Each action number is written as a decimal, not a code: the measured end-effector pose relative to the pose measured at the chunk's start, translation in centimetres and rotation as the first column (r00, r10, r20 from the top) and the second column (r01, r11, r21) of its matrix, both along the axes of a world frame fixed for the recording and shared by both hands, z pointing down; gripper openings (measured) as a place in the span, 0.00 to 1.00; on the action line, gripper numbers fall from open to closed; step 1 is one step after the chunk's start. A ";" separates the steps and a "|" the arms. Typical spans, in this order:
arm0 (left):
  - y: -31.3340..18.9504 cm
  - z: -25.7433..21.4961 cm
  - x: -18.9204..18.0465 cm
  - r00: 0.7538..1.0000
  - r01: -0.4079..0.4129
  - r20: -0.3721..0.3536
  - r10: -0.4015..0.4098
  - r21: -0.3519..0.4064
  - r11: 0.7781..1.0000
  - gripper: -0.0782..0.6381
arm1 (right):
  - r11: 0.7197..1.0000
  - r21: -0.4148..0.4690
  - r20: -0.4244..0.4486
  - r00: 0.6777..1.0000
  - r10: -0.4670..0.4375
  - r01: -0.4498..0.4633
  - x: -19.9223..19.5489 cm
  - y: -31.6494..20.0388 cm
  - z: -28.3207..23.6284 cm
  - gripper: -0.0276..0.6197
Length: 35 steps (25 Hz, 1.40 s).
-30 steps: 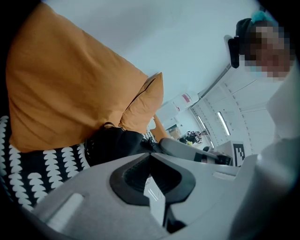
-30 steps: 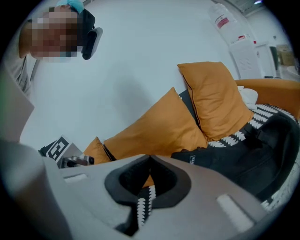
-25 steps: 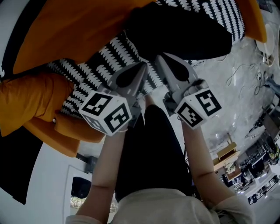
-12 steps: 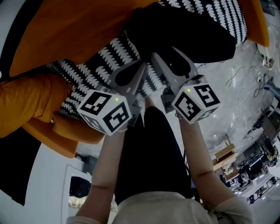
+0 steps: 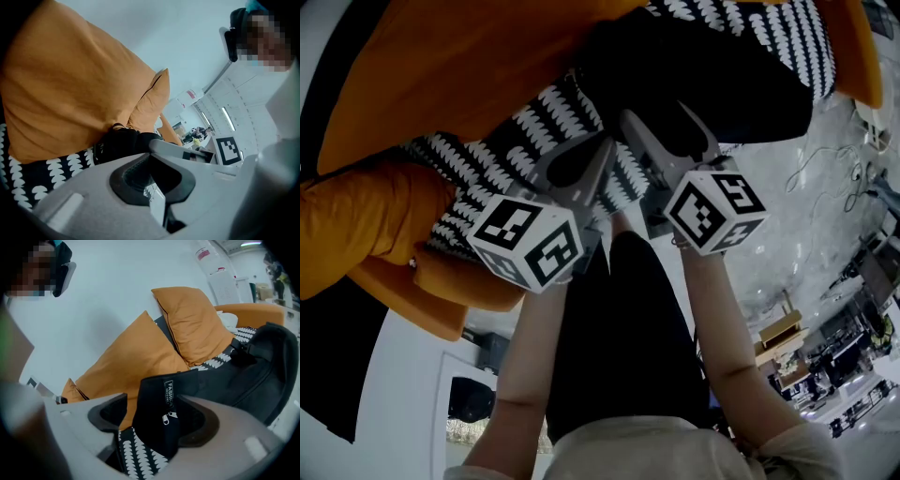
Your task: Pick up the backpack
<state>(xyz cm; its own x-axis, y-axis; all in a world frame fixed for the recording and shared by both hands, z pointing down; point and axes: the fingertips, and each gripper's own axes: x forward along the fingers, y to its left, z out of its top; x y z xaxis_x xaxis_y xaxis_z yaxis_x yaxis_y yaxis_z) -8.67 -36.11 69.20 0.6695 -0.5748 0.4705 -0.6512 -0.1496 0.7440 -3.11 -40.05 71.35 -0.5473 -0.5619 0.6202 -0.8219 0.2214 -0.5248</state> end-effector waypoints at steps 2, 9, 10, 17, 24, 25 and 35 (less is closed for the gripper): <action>-0.3 0.3 0.1 1.000 0.001 -0.004 -0.001 -0.001 1.000 0.12 | 1.000 -0.012 0.013 1.000 -0.003 0.004 -0.4 -0.4 0.6 0.53; -0.6 0.9 -0.3 1.000 -0.004 -0.008 0.004 -0.003 1.000 0.12 | 0.999 -0.041 0.030 0.999 0.011 -0.010 -1.7 -1.2 2.3 0.53; -0.7 1.1 -0.3 1.000 -0.004 -0.008 0.004 -0.007 1.000 0.12 | 0.999 -0.045 0.034 0.999 0.020 -0.018 -1.7 -1.3 2.6 0.53; -0.6 1.3 -0.5 1.000 -0.015 -0.001 0.015 -0.018 1.000 0.12 | 0.996 -0.070 0.031 0.998 0.054 -0.051 -1.9 -0.7 3.8 0.53; -0.8 1.4 -1.0 1.000 -0.025 0.015 0.025 -0.019 1.000 0.12 | 0.998 -0.057 0.030 0.999 0.039 -0.037 -2.4 -1.3 3.9 0.49; -0.8 1.5 -1.0 1.000 -0.024 0.014 0.025 -0.020 1.000 0.12 | 0.998 -0.056 0.036 0.999 0.032 -0.030 -2.5 -1.3 3.8 0.47; -0.4 0.8 1.0 0.999 -0.033 0.015 0.033 -0.008 0.999 0.12 | 0.997 -0.055 0.118 0.992 0.052 -0.046 -0.7 -0.8 2.6 0.15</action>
